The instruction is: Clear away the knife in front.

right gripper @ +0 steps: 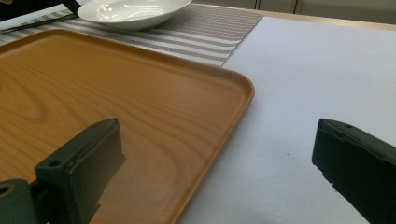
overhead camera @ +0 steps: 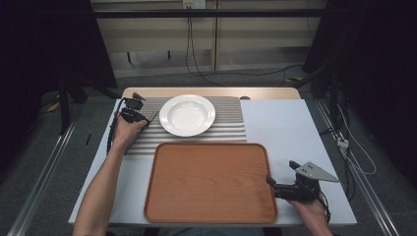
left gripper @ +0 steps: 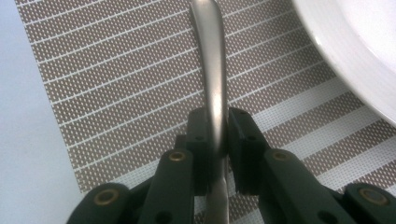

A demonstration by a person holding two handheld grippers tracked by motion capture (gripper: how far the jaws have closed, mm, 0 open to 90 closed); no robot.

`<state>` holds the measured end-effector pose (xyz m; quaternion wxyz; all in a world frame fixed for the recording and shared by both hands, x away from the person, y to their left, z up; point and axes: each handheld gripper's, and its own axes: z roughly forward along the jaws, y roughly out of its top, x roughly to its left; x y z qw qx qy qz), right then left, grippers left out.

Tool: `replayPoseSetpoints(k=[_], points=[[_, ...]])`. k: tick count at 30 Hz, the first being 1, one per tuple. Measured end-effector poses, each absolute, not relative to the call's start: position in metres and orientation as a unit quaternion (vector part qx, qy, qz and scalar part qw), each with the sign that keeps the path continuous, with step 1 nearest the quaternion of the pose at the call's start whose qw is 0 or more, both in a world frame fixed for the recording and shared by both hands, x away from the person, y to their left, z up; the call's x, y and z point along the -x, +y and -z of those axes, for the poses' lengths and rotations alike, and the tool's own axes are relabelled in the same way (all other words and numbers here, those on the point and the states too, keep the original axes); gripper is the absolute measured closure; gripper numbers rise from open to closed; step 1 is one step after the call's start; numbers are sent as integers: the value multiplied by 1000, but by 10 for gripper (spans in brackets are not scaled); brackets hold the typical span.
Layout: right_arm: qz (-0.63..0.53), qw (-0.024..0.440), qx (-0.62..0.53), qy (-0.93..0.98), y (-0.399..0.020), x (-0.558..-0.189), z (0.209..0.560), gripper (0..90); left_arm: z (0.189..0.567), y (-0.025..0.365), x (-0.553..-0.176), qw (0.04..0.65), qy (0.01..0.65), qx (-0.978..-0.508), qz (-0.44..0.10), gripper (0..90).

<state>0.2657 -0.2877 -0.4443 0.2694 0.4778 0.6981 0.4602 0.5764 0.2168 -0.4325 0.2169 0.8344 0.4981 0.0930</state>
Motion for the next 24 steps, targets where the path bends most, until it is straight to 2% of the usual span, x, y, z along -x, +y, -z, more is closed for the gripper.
replayPoseSetpoints(k=[24], points=[[-460,268,-476,699,-287,-266,444,19,432,213,-577,210,496,-837,-99,800]])
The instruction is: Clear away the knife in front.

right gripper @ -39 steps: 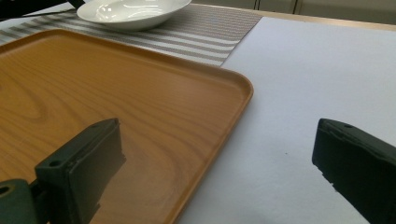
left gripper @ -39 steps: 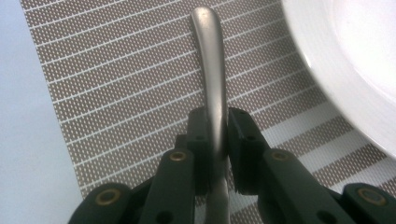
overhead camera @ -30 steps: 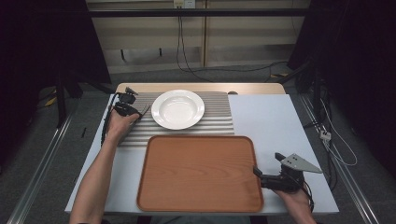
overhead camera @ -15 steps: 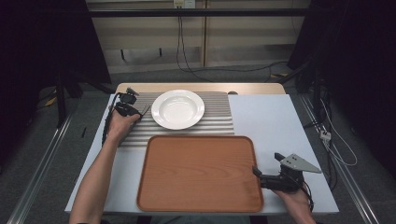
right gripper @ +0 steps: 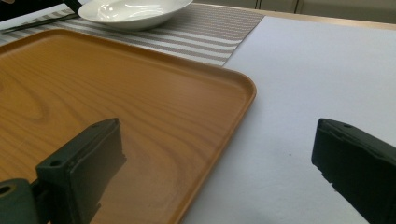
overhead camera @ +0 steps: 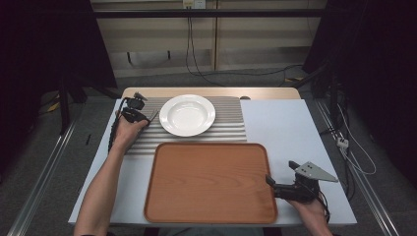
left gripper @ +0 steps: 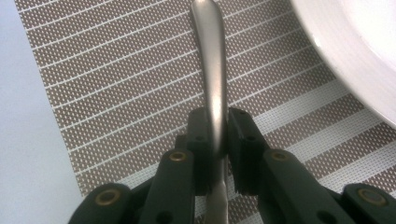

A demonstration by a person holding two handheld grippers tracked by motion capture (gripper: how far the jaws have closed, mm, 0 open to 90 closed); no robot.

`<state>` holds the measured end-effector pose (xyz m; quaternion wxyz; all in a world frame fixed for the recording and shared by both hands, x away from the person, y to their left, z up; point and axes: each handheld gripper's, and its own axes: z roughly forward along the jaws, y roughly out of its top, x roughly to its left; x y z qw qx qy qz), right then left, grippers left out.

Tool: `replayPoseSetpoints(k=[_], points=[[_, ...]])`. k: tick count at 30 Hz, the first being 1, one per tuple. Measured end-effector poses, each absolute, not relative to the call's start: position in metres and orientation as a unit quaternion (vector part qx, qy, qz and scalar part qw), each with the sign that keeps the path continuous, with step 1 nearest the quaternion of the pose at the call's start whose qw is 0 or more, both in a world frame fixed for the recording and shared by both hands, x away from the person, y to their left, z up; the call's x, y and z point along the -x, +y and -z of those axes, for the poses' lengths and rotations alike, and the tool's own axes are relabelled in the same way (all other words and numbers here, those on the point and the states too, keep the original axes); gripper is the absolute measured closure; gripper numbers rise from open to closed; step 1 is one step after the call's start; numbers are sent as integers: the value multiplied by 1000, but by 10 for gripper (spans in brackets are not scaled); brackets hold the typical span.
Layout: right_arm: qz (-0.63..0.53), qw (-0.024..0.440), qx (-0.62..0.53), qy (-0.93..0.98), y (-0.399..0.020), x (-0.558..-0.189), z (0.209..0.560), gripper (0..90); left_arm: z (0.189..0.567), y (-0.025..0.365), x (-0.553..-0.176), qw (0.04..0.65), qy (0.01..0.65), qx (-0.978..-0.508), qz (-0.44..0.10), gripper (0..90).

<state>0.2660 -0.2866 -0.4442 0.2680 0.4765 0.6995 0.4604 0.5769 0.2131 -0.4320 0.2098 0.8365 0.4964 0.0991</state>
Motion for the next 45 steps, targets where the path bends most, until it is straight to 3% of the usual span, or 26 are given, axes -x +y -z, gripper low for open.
replayPoseSetpoints(k=[18,30,45], points=[[-459,271,-479,697,-288,-264,444,19,419,218,-562,224,485,-840,-95,800],[-458,271,-479,698,-287,-265,444,20,401,223,-529,259,466,-841,-93,800],[-458,274,-479,697,-287,-263,443,20,378,198,-481,283,434,-850,-97,799]])
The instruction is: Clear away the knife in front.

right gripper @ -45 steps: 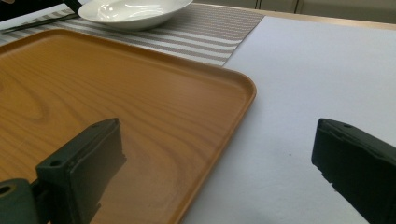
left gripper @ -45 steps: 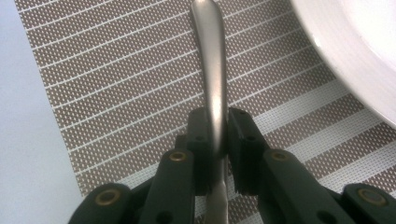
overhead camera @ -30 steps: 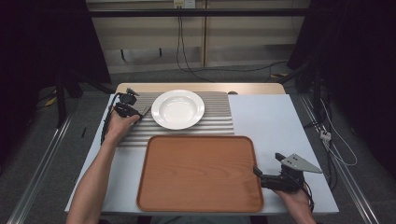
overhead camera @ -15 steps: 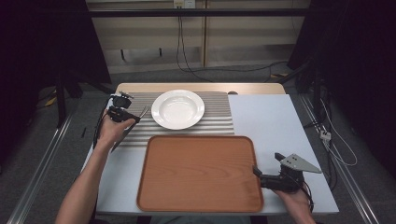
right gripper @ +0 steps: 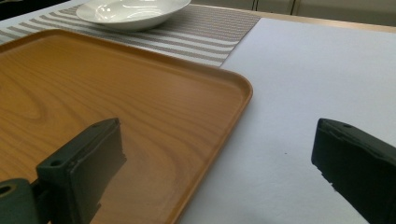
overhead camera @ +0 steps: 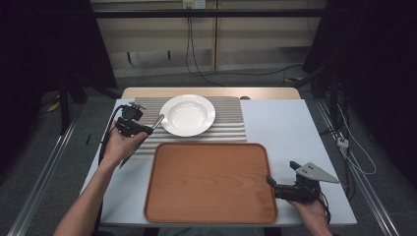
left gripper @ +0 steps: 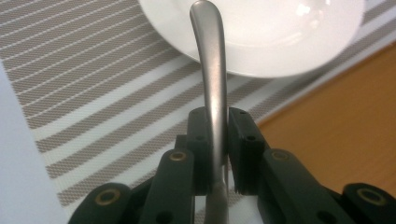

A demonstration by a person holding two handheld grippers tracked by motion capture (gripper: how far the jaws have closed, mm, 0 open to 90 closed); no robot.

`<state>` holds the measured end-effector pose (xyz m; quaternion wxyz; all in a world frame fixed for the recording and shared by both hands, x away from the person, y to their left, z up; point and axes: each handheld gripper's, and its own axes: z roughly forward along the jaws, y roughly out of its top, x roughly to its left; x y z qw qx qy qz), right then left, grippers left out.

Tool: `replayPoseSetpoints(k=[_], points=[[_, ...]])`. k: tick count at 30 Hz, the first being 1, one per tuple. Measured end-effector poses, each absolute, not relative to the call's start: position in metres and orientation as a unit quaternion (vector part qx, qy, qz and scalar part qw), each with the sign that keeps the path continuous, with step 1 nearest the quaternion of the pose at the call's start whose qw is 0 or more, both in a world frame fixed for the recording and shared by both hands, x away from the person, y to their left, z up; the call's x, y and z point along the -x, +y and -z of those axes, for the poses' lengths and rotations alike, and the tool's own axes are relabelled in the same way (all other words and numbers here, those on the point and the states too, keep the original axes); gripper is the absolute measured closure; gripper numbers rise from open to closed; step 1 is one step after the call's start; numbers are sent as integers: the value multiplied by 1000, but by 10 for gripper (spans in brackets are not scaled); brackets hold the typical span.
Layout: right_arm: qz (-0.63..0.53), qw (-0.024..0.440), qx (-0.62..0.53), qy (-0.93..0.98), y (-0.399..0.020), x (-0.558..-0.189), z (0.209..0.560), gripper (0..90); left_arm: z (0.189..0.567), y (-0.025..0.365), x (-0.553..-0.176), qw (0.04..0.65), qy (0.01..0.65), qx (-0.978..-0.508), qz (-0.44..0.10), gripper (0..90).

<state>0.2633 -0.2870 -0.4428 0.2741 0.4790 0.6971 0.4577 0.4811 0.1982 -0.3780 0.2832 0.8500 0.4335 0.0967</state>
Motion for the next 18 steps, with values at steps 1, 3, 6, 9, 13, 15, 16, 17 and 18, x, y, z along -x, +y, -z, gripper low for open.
replayPoseSetpoints(k=[1,3,6,9,13,15,16,17,18], points=[[-458,274,-479,697,-287,-263,443,20,378,197,-478,284,431,-851,-97,799],[-457,275,-478,698,-287,-263,443,20,378,194,-473,288,431,-850,-96,799],[-457,275,-477,698,-287,-263,443,20,378,190,-465,285,424,-854,-99,799],[-457,276,-477,699,-286,-263,442,20,377,184,-456,284,419,-856,-101,799],[-457,277,-476,698,-286,-262,442,20,377,175,-444,287,413,-859,-95,799],[-457,278,-476,698,-286,-262,441,20,377,171,-440,281,404,-865,-92,799],[-458,277,-475,698,-286,-262,441,20,378,167,-438,279,403,-866,-94,799],[-458,278,-474,699,-285,-262,441,20,378,167,-438,279,403,-866,-94,799],[-458,277,-474,699,-285,-261,441,20,380,162,-435,278,402,-868,-90,800]])
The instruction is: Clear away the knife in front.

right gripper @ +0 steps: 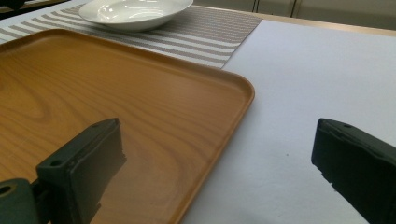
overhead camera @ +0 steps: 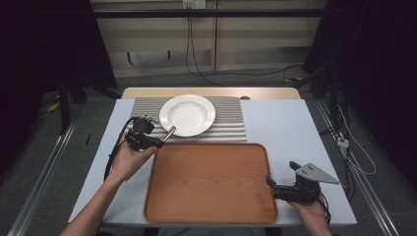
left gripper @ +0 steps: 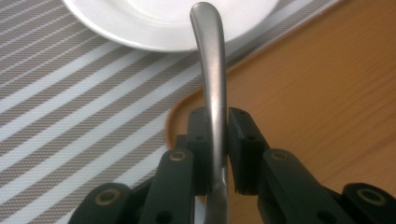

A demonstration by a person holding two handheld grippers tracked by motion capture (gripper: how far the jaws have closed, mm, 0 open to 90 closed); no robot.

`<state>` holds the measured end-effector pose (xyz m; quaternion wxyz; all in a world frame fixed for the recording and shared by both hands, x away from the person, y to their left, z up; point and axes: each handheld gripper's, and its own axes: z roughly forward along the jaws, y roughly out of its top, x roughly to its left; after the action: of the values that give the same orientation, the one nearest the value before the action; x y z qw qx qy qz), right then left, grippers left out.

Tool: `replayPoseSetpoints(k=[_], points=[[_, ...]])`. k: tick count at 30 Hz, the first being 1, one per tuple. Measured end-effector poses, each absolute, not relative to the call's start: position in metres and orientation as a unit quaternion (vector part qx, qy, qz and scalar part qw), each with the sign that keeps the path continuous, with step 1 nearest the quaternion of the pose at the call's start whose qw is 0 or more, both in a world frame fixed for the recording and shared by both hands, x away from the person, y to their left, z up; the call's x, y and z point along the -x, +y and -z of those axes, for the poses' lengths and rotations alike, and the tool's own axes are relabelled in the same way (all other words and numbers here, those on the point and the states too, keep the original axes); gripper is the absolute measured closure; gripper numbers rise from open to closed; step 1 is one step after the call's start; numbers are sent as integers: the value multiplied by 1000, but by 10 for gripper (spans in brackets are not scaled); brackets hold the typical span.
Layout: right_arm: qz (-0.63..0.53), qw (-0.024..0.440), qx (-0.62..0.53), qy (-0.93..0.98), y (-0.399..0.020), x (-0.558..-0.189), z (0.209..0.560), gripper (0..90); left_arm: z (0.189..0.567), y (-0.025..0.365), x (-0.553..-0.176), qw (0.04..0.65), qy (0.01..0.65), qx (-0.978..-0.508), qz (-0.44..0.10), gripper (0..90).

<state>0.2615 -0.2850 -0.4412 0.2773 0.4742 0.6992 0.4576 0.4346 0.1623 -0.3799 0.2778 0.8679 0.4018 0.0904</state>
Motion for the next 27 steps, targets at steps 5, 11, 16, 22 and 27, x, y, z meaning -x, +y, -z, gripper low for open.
replayPoseSetpoints(k=[5,11,16,22,27], points=[[-457,276,-475,700,-285,-262,441,20,385,150,-425,272,391,-875,-87,799],[-455,276,-475,701,-284,-263,442,20,391,138,-417,274,386,-878,-75,799],[-457,276,-474,701,-284,-263,441,20,391,128,-414,269,375,-884,-78,799],[-459,277,-470,702,-284,-261,441,20,403,114,-405,257,368,-891,-64,799],[-460,277,-470,701,-285,-260,440,20,406,112,-403,256,370,-891,-55,799]])
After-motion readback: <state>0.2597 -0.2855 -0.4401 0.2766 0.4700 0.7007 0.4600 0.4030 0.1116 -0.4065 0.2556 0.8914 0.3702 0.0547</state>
